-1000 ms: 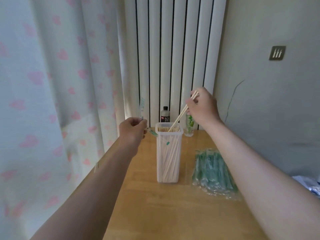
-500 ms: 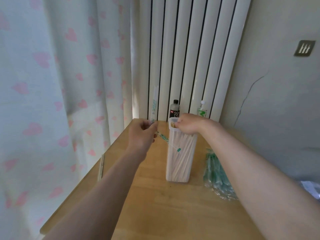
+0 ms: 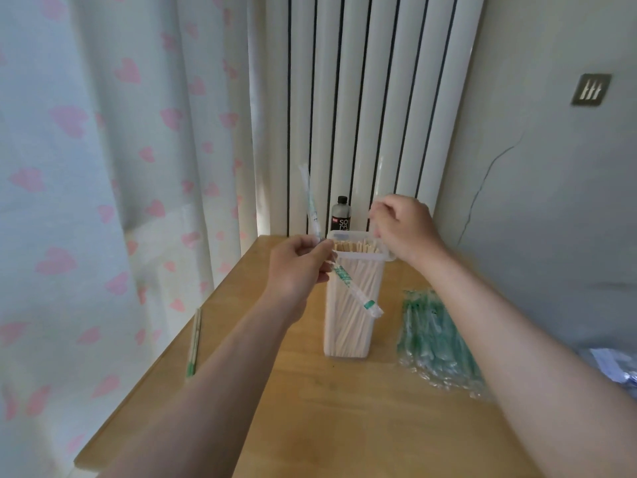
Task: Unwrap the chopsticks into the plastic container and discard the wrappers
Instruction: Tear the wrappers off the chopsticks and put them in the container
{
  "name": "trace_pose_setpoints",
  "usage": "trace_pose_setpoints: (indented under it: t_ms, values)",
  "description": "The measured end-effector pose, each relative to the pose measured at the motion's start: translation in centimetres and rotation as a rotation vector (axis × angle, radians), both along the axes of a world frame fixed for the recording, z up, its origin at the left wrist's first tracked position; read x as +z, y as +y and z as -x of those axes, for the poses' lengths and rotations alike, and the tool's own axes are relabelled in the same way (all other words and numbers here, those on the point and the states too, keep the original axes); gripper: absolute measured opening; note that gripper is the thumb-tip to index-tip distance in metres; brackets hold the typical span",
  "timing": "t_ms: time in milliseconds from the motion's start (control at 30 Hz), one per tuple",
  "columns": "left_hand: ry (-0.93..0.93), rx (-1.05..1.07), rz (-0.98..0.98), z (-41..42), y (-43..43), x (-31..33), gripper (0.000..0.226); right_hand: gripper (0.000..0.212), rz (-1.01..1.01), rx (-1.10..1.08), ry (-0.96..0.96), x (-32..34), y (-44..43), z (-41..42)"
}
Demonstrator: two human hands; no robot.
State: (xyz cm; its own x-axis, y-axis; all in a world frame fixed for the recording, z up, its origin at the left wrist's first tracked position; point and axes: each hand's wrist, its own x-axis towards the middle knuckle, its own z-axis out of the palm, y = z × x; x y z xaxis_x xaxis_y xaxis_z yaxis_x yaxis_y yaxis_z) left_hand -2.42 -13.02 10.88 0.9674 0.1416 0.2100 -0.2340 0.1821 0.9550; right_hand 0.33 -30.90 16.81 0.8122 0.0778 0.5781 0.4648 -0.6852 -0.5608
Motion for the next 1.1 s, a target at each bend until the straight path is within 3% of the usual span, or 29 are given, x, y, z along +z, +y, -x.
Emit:
trace_pose_setpoints:
  t_ms: [100, 167, 367, 633, 767, 833, 1000, 1100]
  values:
    - [-0.075, -0.089, -0.055, 0.6, -2.8, 0.8, 0.012, 0.034, -0.045, 0.139, 0.326, 0.3, -2.5, 1.9]
    - [-0.096, -0.145, -0.093, 0.9, -5.3, 1.2, 0.011, 0.033, -0.094, 0.191, 0.423, -0.2, -4.4, 2.6]
    - [-0.034, -0.273, -0.230, 0.5, -12.1, 0.1, 0.016, 0.031, -0.291, -0.027, 0.413, -3.7, -11.4, 3.6]
    - [0.103, -0.250, -0.468, -2.9, -17.0, -3.0, 0.007, 0.027, -0.408, -0.340, 0.519, -14.4, -19.8, 3.7]
    - [0.165, -0.271, -0.416, -3.5, -18.7, -3.8, 0.023, 0.011, -0.449, -0.256, 0.475, -16.0, -20.7, 3.8]
    - [0.175, -0.310, -0.375, -3.8, -19.4, -4.1, 0.027, 0.020, -0.423, -0.202, 0.425, -15.5, -20.5, 3.6]
    - [0.203, -0.374, -0.314, -4.2, -20.0, -3.8, 0.006, 0.032, -0.439, -0.201, 0.303, -13.9, -20.3, 2.9]
    - [0.222, -0.331, -0.256, -5.0, -19.5, -3.6, 0.016, 0.033, -0.553, -0.286, 0.269, -14.2, -21.1, 2.9]
